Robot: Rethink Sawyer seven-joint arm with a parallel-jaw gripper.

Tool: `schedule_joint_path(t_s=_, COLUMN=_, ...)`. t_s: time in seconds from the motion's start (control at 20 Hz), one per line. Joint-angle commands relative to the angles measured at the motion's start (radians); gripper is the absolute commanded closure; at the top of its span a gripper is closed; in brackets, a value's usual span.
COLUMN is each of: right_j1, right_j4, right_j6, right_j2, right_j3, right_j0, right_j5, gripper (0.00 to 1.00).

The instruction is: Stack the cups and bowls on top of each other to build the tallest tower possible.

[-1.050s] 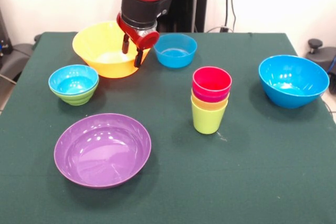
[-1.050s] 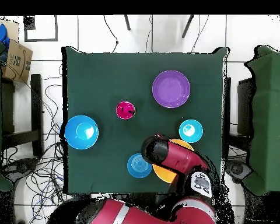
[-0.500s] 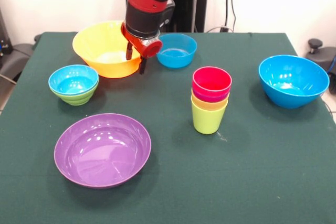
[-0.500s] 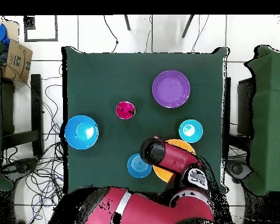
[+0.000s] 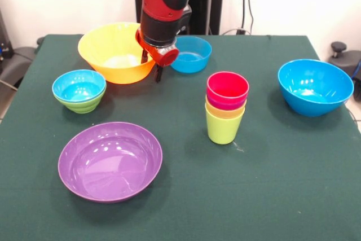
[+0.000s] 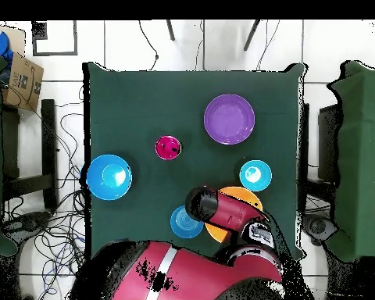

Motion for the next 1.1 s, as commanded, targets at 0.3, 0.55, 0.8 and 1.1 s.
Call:
schedule_joint_path(t_s=0.3, right_j1=0.012, right_j4=-0.030, right_j6=0.066, right_j2=0.084, right_j3=-0.040, right_j0=0.017, right_j5=-0.042, gripper=0.00)
schedule_joint_path(t_s=0.55, right_j1=0.009, right_j4=-0.029, right_j6=0.063, right_j2=0.081, right_j3=-0.042, right_j0=0.018, right_j5=-0.030, gripper=0.00)
schedule_joint_path(t_s=0.8, right_j1=0.007, right_j4=-0.031, right_j6=0.057, right_j2=0.077, right_j3=-0.046, right_j0=0.021, right_j5=-0.018, gripper=0.00)
schedule_joint_path(t_s=1.1, right_j1=0.018, right_j4=-0.034, right_j6=0.046, right_j2=0.061, right_j3=-0.067, right_j0=0.032, right_j5=0.003, gripper=0.00)
